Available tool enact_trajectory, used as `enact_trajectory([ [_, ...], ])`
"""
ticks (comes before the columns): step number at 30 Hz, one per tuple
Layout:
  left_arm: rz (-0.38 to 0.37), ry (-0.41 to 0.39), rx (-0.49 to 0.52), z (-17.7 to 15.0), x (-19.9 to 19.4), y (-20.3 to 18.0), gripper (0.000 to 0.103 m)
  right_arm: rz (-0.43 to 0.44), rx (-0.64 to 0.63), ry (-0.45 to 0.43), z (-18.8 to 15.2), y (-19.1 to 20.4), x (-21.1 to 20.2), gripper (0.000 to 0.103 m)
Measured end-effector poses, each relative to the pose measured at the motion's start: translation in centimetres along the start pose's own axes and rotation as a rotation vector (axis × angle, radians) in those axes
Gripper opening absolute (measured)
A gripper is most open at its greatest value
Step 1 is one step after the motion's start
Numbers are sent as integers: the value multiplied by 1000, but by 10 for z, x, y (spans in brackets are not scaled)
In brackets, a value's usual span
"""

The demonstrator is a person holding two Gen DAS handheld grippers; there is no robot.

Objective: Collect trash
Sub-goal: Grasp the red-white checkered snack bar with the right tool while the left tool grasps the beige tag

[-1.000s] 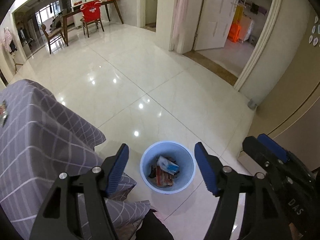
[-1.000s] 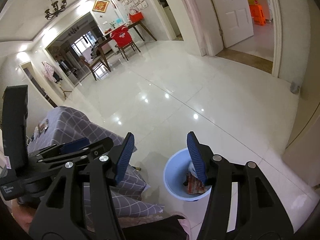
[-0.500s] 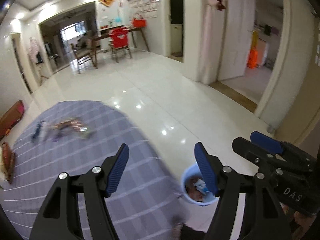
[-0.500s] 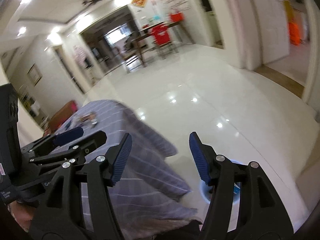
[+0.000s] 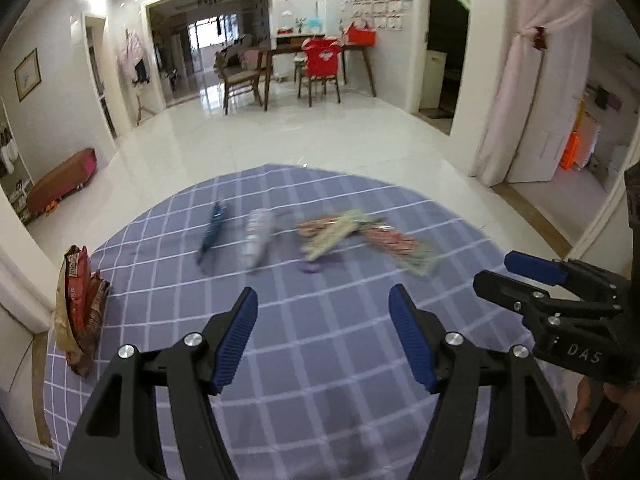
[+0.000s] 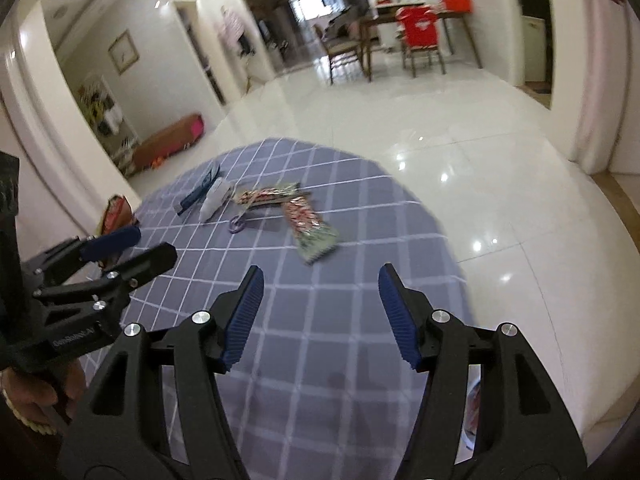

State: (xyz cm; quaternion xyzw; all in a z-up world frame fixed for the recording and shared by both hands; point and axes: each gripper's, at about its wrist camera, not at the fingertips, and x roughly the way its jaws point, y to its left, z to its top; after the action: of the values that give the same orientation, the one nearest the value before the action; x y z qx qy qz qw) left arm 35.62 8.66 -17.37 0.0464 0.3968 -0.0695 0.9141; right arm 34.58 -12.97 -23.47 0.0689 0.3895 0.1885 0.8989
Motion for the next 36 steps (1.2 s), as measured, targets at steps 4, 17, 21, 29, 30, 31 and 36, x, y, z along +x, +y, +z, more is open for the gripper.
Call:
enact_trajectory([
  [4,-15,30,-23,8,22,19,67,-15,-35,42,12,8,34,60],
  [17,-44,66,103,18,70,-8,61,-72,-191,105,28,7,77,17],
  [21,-37,73,114,23,84,-17,49,-36,-161,94,22,-4,67,13],
  [29,-20,55,84,25,87,-24,6,8,-109,97,14,-10,57,13],
  [30,-17,52,74,24,83,-24,5,3,-106,98,15,-10,58,15],
  [31,-20,50,68,23,80,-24,5,-13,-105,94,15,-9,58,18],
  [36,-49,50,32,17,69,-25,5,-60,-155,98,15,0,64,21],
])
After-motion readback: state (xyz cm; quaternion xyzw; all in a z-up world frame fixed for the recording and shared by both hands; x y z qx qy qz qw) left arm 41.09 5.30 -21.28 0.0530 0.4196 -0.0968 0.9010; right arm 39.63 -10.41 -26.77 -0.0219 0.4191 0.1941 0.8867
